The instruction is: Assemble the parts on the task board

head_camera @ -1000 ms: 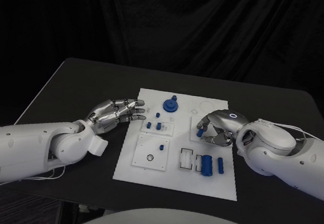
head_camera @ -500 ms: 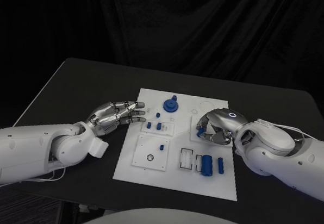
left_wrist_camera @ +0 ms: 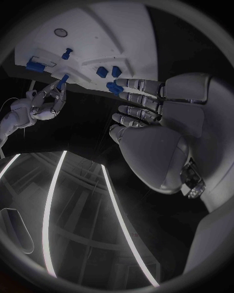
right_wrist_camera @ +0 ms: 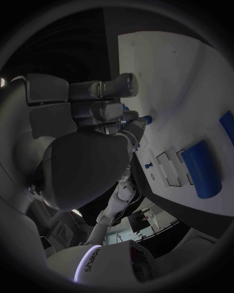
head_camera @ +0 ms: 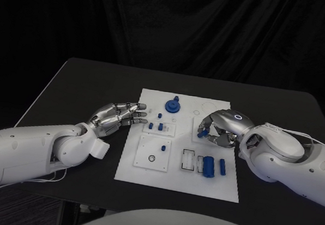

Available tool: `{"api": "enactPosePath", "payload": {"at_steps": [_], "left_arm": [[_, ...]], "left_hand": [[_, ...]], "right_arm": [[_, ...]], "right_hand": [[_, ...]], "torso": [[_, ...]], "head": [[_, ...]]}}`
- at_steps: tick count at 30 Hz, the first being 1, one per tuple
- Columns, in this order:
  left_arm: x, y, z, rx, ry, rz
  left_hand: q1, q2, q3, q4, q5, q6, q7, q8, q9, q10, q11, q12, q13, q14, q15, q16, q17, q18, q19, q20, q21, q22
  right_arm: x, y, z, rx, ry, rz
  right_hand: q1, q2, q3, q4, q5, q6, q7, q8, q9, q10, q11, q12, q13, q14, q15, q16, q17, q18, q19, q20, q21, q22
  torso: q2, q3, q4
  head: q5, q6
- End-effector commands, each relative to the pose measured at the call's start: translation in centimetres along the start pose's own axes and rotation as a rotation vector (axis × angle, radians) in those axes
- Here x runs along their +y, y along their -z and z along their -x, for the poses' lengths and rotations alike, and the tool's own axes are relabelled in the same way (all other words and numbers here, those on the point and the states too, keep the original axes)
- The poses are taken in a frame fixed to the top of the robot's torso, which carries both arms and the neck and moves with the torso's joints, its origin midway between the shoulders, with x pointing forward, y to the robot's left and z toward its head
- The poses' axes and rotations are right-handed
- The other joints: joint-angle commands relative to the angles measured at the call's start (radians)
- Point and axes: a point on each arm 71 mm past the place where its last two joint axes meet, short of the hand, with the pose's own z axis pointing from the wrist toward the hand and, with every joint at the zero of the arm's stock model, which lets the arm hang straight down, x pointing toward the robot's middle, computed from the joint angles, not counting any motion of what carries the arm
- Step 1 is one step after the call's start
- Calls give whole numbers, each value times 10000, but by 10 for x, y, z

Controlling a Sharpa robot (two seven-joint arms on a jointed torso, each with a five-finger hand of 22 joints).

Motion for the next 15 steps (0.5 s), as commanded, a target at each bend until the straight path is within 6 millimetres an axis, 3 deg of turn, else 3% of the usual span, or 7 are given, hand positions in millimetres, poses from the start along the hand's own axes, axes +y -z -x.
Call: {"api": "enactPosePath", "payload": {"at_steps": [1, 7, 15], "left_arm": [[0, 0, -1, 88, 150, -84], [1, 0, -1, 67, 138, -66], [1, -1, -1, 74, 134, -53]], "left_hand": [[45, -7, 59, -18, 37, 12, 27, 34, 4, 7, 88, 51, 5, -41, -28, -25, 4, 60, 54, 23, 12, -12], [48, -3, 72, -20, 38, 9, 30, 34, 3, 5, 92, 50, 5, -45, -29, -26, 3, 60, 52, 23, 10, -16], [49, -4, 77, -21, 38, 8, 31, 34, 2, 5, 94, 50, 5, -45, -30, -24, 4, 61, 52, 22, 9, -18]], "right_arm": [[3, 1, 12, -492, -7, -77], [15, 4, 31, -561, 115, 145], [46, -2, 31, 4, 163, 991]], "right_hand": [[-227, 6, 55, 35, -59, -75, -13, 63, 1062, 13, 12, -15, -22, 32, -57, -45, 3, -181, -23, -47, 57, 931], [-452, -55, 119, 116, -306, -219, -38, 225, 1300, 27, 14, -83, -41, -1, -46, -99, -73, -173, -72, -33, 18, 909], [-657, -107, 121, 221, -433, -266, -85, 345, 1459, 82, -1, -136, -61, 13, -49, -87, -39, -181, -68, -25, 73, 915]], "torso": [[4, 1, 2], [-13, -1, -7], [-3, -12, 8]], "head": [[27, 0], [79, 0], [186, 0]]}}
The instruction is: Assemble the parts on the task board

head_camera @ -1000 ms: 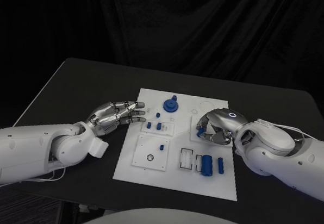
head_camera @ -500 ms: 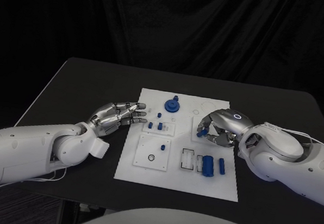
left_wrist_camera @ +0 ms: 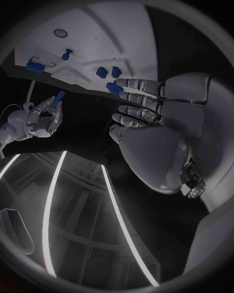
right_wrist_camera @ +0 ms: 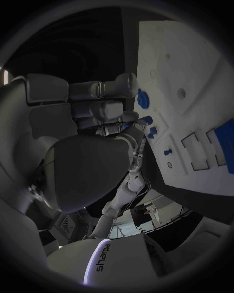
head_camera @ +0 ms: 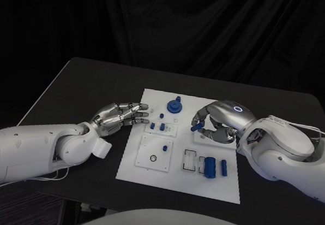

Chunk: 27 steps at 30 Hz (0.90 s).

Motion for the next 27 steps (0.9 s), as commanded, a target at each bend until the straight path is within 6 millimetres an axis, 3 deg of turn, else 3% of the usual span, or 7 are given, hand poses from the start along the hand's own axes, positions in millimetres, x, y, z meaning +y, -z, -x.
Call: {"api": "enactPosePath", "payload": {"at_steps": [1, 5, 11, 21, 27], "left_arm": [[1, -1, -2, 86, 134, -79], [1, -2, -3, 105, 141, -71], [2, -3, -4, 133, 152, -52], [2, -3, -4, 152, 167, -83], [2, -3, -4, 159, 171, -91]], "left_hand": [[49, -3, 50, 7, 38, 8, 31, 34, 3, 6, 94, 50, 5, -45, -30, -24, 4, 59, 52, 22, 9, -9], [53, 0, 65, 4, 43, 7, 35, 35, 2, 7, 97, 50, 5, -56, -32, -36, 3, 60, 51, 22, 8, -14], [54, 5, 75, 5, 47, 5, 37, 35, 2, 6, 99, 49, 5, -56, -34, -34, 3, 60, 50, 21, 7, -16], [54, 24, 109, 11, 63, -3, 44, 34, 0, 4, 107, 47, 4, -69, -38, -43, 2, 62, 47, 20, 4, -27], [52, 31, 120, 15, 68, -4, 44, 35, -1, 3, 109, 46, 4, -67, -38, -36, 3, 62, 45, 19, 2, -30]], "right_arm": [[14, -6, -6, 633, 86, 259], [31, -17, -14, 1086, 114, 738], [53, -35, -23, 1388, 505, 1446], [87, -56, -44, 1621, 1028, 2542], [97, -60, -57, 1912, 971, 2778]], "right_hand": [[-156, -3, -19, 78, -36, -66, -23, 83, 1470, 20, 48, -68, -22, 18, -50, -38, 32, -183, -31, 10, 73, 917], [-305, -34, -83, 144, 263, -148, -43, 152, 1594, 28, 51, -205, -81, 46, -46, -10, 77, -184, -29, 14, 80, 916], [-410, -44, -136, 196, 305, -272, -26, 131, 1634, 4, 83, -330, -137, 56, -23, 7, 103, -186, -33, 29, 68, 912], [-656, -50, -287, 343, 176, -344, -50, 129, 1692, 66, 95, -471, -199, 90, -2, 62, 190, -196, -10, 54, 124, 922], [-589, -16, -268, 292, 237, -324, -67, 142, 1716, 99, 75, -513, -217, 103, -17, 80, 213, -192, -2, 50, 134, 925]], "torso": [[2, -13, 11], [-4, -18, 9], [10, -1, 4], [22, -8, 28], [14, -14, 22]], "head": [[92, 0], [258, 0], [441, 0], [486, 0], [548, 0]]}}
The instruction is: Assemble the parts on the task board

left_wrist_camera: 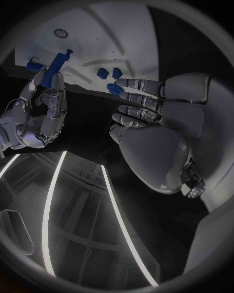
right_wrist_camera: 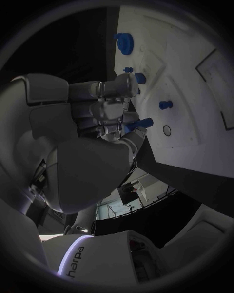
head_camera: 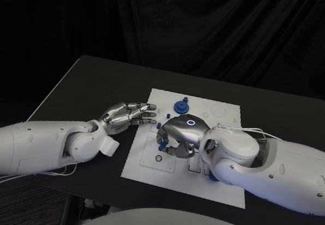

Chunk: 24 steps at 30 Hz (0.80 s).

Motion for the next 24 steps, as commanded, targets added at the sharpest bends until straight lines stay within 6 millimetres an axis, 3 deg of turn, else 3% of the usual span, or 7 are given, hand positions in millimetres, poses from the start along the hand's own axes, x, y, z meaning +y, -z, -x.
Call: {"api": "enactPosePath", "payload": {"at_steps": [1, 9, 24], "left_arm": [[0, -1, -2, 108, 147, -128], [0, -2, -3, 150, 169, -136], [1, -1, -3, 160, 183, -103]], "left_hand": [[52, 31, 64, 16, 69, -4, 44, 35, 0, 6, 38, 46, 4, -30, -2, -36, 4, 63, 45, 19, 2, -8], [43, 49, 93, 31, 83, -9, 47, 36, -2, 2, 45, 43, 4, -43, 0, -49, 3, 64, 42, 20, -1, -17], [36, 66, 124, 44, 96, -16, 47, 35, -4, -2, 54, 40, 3, -50, 0, -52, 2, 64, 39, 20, -3, -27]], "right_arm": [[4, -3, -7, 344, 289, 269], [6, -5, -14, 524, 357, 324], [10, -5, -23, 581, 273, 443]], "right_hand": [[14, 37, 24, -54, 219, 64, -49, 95, 678, 114, 18, -100, -33, 78, 1, 50, 35, -193, 13, 41, 46, 927], [56, 58, 12, -127, 408, 116, -55, 138, 738, 173, 4, -162, -56, 77, -9, 52, 35, -196, 26, 28, 77, 935], [160, 86, 19, -275, 662, 142, -42, 171, 810, 289, -20, -205, -66, 76, -33, 55, 46, -204, 46, 6, 138, 950]], "torso": [[-2, -4, -4], [-4, 1, -13], [-11, -2, -16]], "head": [[40, -1], [154, -1], [215, -1]]}}
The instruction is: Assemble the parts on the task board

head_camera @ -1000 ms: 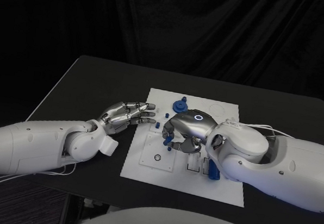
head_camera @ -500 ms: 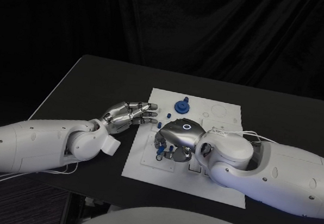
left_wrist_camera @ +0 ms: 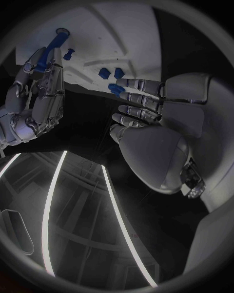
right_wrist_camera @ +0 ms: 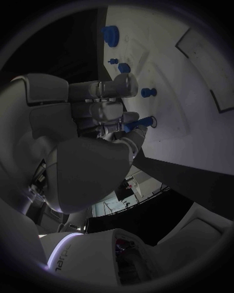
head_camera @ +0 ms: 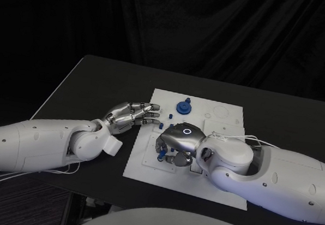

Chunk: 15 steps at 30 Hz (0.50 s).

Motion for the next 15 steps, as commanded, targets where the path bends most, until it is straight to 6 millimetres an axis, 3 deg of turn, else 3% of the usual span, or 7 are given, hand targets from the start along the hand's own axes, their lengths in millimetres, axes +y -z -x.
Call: {"api": "enactPosePath", "payload": {"at_steps": [1, 15], "left_arm": [[0, 0, -2, 112, 153, -102], [3, 0, -2, 129, 186, -46]], "left_hand": [[36, 66, 70, -11, 57, -16, 47, 35, -3, -2, 54, 40, 3, -50, 0, -52, 3, 64, 39, 20, -3, -9], [32, 75, 89, -3, 63, -20, 50, 35, -5, -4, 55, 38, 3, -60, 0, -62, 2, 65, 37, 20, -4, -15]], "right_arm": [[2, 0, -3, 80, 109, 138], [1, -2, -9, 78, 11, 101]], "right_hand": [[108, 42, -9, -50, 33, 75, 0, 66, 809, 63, 8, -36, -9, 41, 2, 55, -1, -205, 46, 6, 52, 952], [123, 44, -12, -79, 46, 67, 5, 64, 820, 98, 3, -35, -6, 28, -2, 36, -32, -199, 33, 2, 20, 945]], "torso": [[1, -2, 9], [3, -2, -3]], "head": [[3, -2], [20, -2]]}}
